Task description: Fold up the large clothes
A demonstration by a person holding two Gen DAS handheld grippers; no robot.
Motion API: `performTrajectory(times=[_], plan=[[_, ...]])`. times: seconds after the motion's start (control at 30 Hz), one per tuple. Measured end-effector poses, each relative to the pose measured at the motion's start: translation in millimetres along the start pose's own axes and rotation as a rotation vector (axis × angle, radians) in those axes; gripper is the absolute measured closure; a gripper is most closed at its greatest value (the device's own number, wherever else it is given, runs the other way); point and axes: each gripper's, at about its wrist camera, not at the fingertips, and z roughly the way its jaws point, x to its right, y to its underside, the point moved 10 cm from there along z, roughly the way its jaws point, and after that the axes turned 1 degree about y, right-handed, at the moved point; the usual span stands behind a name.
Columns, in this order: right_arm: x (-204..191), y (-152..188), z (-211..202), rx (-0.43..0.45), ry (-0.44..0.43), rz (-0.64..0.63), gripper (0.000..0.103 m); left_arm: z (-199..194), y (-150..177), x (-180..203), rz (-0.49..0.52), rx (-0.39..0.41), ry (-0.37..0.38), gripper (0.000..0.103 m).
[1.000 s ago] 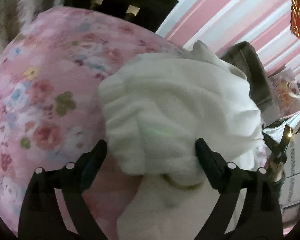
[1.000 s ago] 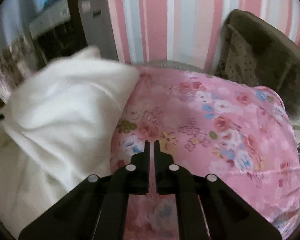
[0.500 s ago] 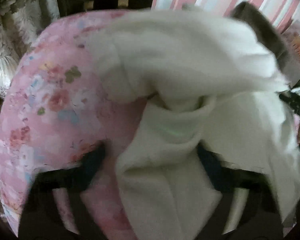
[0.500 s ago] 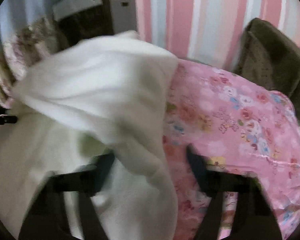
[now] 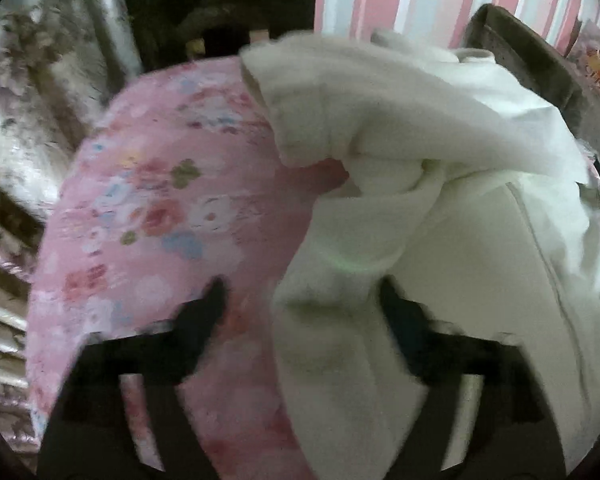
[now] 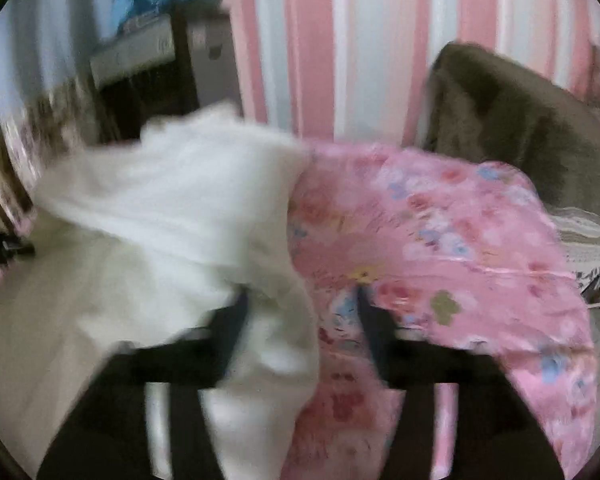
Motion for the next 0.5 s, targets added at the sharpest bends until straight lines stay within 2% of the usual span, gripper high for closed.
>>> performTrajectory(times=[0.03, 0.1, 0.17, 0.27, 0.33, 0.5], plan=[[-1, -3, -17, 0.039, -0.012, 0.002, 0.032, -10, 4, -2, 0.000, 0.018, -0.002, 0.009], [-9, -4, -46, 0.083, -0.007, -0.013, 0.020, -26, 9, -3, 0.003, 0.040, -0.019, 0.008], [-15, -4, -67, 0.126, 0.008, -0.030, 0.013, -51, 17, -4, -0.001, 0.084, -0.040, 0.003], [-26, 3, -94, 0.195, 0.034, -0.055, 0.004, -84, 26, 3, -0.022, 0.149, -0.028, 0.003], [-34, 15, -100, 0.207, 0.064, -0.066, 0.003, -96, 34, 12, -0.025, 0.171, -0.013, 0.003], [-46, 48, -114, 0.187, 0.177, -0.020, 0.002, -111, 65, 38, -0.034, 0.209, -0.075, 0.003]])
